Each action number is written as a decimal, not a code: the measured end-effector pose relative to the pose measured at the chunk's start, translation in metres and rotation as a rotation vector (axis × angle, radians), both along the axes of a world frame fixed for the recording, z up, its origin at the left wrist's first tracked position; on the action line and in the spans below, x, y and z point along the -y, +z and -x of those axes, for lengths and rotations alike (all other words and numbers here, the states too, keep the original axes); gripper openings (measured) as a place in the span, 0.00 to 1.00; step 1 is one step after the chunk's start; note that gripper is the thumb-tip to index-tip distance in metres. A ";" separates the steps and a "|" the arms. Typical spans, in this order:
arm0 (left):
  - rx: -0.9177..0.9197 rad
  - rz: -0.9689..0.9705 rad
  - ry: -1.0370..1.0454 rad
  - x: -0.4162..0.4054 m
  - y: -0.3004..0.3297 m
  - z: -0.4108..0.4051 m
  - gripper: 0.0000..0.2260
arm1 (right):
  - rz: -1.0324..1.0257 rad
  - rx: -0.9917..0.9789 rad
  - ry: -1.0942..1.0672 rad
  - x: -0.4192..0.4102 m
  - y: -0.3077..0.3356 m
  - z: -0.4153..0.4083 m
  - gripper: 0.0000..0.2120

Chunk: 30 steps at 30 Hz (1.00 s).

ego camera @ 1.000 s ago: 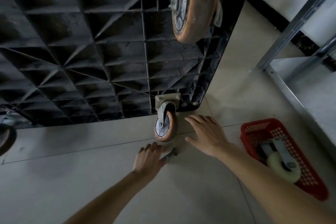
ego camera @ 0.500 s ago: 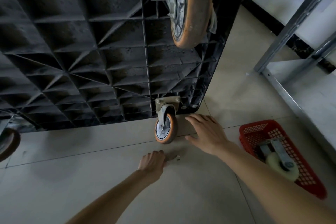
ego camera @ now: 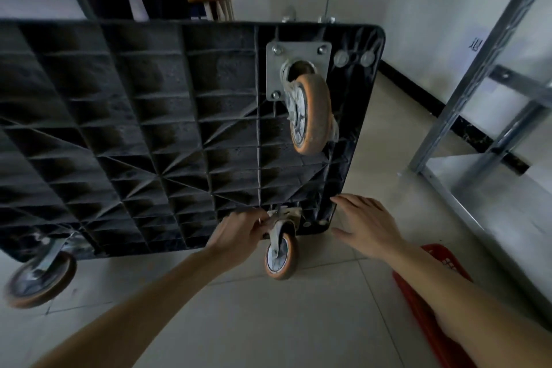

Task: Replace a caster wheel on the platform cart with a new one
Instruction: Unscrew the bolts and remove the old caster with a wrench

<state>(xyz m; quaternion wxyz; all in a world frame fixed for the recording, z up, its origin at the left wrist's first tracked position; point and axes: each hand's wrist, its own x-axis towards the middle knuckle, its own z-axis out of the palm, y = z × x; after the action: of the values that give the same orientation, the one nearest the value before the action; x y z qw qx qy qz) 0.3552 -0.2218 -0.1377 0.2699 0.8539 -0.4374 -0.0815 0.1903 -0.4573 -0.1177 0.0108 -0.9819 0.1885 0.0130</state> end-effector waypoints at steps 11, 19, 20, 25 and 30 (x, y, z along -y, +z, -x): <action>0.276 0.269 0.045 -0.008 0.145 -0.051 0.04 | 0.109 0.288 -0.086 0.039 0.159 0.001 0.30; 0.387 0.277 0.062 0.006 0.221 -0.076 0.06 | 0.276 0.493 0.119 0.023 0.272 -0.064 0.31; 0.397 0.273 0.062 0.009 0.227 -0.078 0.06 | 0.294 0.483 0.153 0.019 0.279 -0.074 0.32; 0.446 0.231 0.077 0.032 0.238 -0.086 0.07 | 0.253 0.422 0.246 0.008 0.291 -0.119 0.33; 0.472 0.185 0.078 0.041 0.236 -0.097 0.08 | 0.260 0.332 0.274 0.016 0.283 -0.145 0.33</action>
<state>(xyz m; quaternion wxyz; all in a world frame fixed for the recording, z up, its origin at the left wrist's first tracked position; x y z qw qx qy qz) 0.4526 -0.2628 0.0979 0.2402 0.8373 -0.4607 0.1706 0.3357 -0.4737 0.1651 -0.0866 -0.9801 0.0493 -0.1715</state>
